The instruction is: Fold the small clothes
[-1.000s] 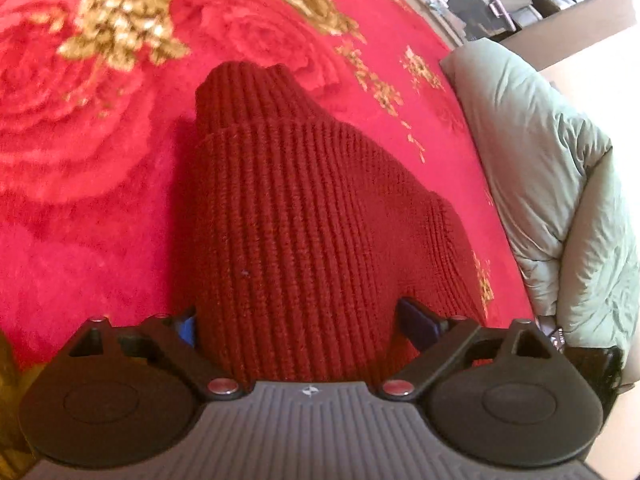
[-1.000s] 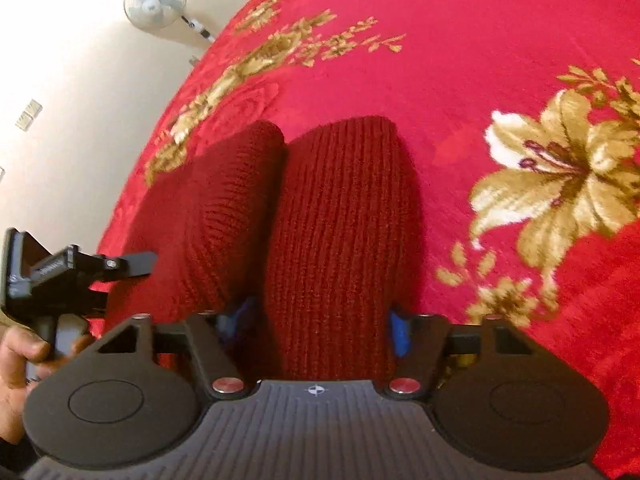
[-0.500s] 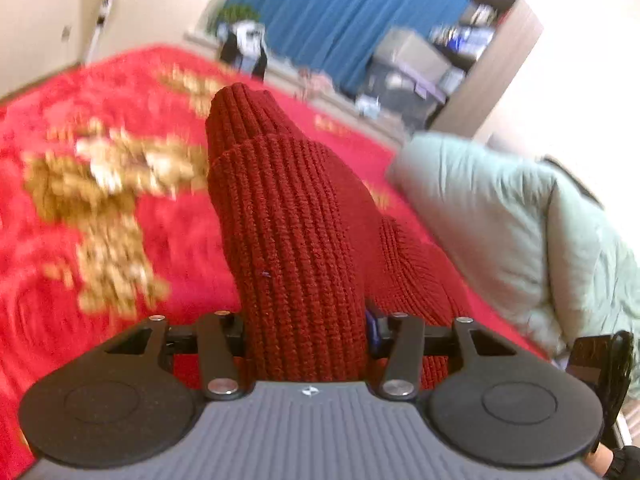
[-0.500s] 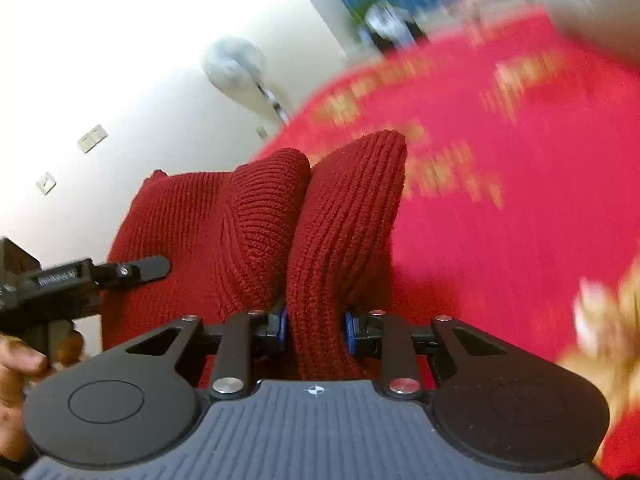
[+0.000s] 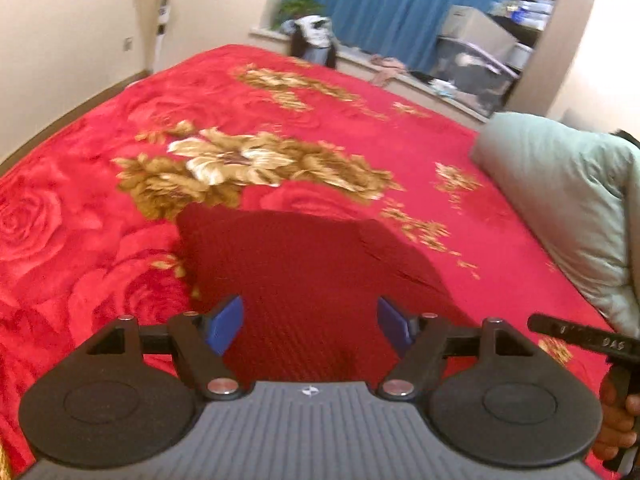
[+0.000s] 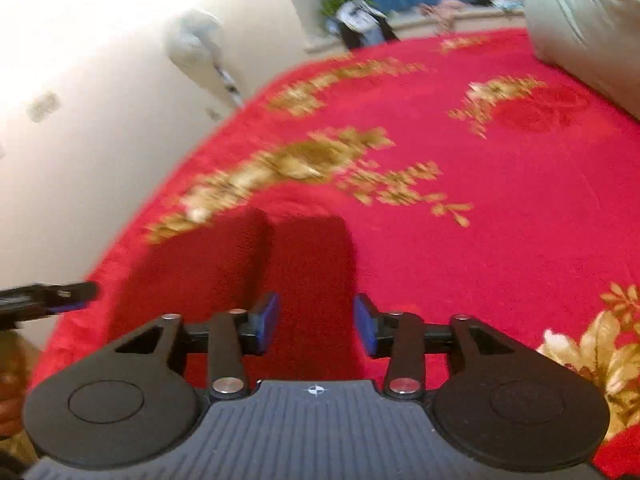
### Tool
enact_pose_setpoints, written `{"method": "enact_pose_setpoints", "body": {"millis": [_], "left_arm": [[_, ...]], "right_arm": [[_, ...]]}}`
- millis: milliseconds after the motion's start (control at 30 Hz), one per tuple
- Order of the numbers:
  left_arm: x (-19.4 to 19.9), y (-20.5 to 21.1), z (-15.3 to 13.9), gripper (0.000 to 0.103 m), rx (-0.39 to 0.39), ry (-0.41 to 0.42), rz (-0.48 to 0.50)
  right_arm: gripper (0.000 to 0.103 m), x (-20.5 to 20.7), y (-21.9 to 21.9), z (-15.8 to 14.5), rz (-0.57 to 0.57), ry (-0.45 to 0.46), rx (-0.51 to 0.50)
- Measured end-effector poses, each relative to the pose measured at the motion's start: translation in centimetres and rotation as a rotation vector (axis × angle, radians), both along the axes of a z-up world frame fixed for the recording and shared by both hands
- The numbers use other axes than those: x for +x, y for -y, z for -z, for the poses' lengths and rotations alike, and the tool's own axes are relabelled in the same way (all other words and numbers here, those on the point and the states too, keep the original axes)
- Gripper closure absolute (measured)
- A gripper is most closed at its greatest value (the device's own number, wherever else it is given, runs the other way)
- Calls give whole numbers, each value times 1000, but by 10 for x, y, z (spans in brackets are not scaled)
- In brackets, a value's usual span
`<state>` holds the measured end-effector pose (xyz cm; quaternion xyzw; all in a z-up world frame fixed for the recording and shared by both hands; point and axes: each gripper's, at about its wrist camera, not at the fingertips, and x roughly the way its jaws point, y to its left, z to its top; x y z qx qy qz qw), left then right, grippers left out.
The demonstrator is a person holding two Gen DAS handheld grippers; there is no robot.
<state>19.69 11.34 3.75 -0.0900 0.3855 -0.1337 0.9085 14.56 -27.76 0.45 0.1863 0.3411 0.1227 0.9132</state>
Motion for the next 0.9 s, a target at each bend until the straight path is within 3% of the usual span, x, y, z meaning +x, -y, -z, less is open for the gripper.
{"method": "enact_pose_setpoints", "body": {"millis": [133,233,333,367,400,467,567,633,733,800,900], "left_arm": [[-6,8,2,25,15,-17,6],[-9,2,4,25,-18,-36,4],[-13,-1,11,25,-4,-67,17],[-13,0,15,25,12,-87,32],[-12,2,19,25,27,-106,43],[-13,6,29,25,54,-140,63],[-20,7,33,25,53,-136,105],[-25,6,33,25,57,-129,135],[-31,8,43,18,82,-145,199],[-31,15,58,13,165,-169,238],[-32,15,70,12,200,-179,241]], "right_arm": [[43,-18,-18,-6,-104,44,-46],[43,-25,-30,15,-154,-61,-69],[43,-26,-34,27,-136,-95,-82],[49,-27,-30,27,-120,-106,-46],[63,-27,-27,27,-106,-111,-18],[76,-29,-25,25,-106,-110,6],[80,-40,-28,13,-142,-63,-20],[83,-57,-19,7,-127,-45,27],[87,-79,-2,20,-84,-96,90],[103,-82,-2,38,-68,-134,51],[103,-72,-6,51,-8,-178,-33]]}}
